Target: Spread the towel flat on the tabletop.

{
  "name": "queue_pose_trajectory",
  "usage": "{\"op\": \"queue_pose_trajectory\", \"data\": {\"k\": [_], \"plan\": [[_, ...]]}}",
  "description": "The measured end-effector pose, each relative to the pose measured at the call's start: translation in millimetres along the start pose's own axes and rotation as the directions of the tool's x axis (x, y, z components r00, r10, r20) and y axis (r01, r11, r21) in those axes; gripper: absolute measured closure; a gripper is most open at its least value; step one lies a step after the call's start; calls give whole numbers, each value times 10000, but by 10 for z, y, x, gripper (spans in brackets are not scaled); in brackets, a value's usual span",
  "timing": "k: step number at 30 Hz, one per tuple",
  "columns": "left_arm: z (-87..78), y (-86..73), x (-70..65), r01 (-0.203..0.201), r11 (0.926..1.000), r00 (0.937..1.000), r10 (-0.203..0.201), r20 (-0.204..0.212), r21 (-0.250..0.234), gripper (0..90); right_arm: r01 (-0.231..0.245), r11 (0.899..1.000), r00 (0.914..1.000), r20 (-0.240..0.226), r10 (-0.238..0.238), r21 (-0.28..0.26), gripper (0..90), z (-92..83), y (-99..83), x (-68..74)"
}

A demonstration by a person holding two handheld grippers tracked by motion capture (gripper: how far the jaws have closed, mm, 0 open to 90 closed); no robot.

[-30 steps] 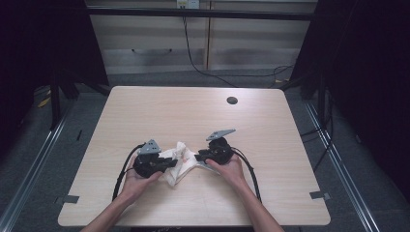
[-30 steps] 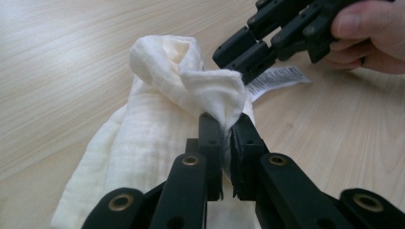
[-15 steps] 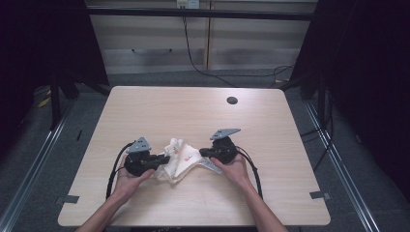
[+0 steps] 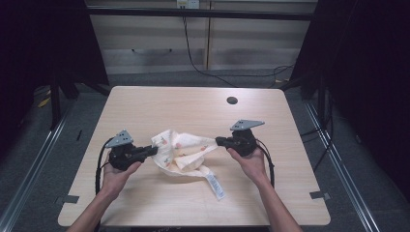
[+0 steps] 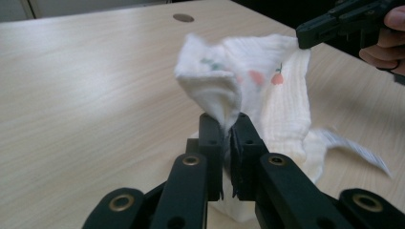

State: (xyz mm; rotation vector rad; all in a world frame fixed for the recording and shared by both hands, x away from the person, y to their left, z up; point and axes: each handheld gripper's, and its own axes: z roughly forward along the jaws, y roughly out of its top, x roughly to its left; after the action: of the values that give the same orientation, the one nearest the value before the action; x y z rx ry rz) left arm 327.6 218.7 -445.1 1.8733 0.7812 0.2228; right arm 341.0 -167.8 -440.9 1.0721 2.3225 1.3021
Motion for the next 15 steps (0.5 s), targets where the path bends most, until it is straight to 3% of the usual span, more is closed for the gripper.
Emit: {"op": "queue_pose_trajectory", "data": {"k": [10,15], "plan": [[-182,164,108,230,9971,9995,-245,-199,-725,867,-1,9987,9990,446,23,-501,886,-338,107,-138],[-212,257,101,15,9958,9998,-32,-187,-916,873,221,9973,9984,528,-184,-704,887,-483,189,-151]]}}
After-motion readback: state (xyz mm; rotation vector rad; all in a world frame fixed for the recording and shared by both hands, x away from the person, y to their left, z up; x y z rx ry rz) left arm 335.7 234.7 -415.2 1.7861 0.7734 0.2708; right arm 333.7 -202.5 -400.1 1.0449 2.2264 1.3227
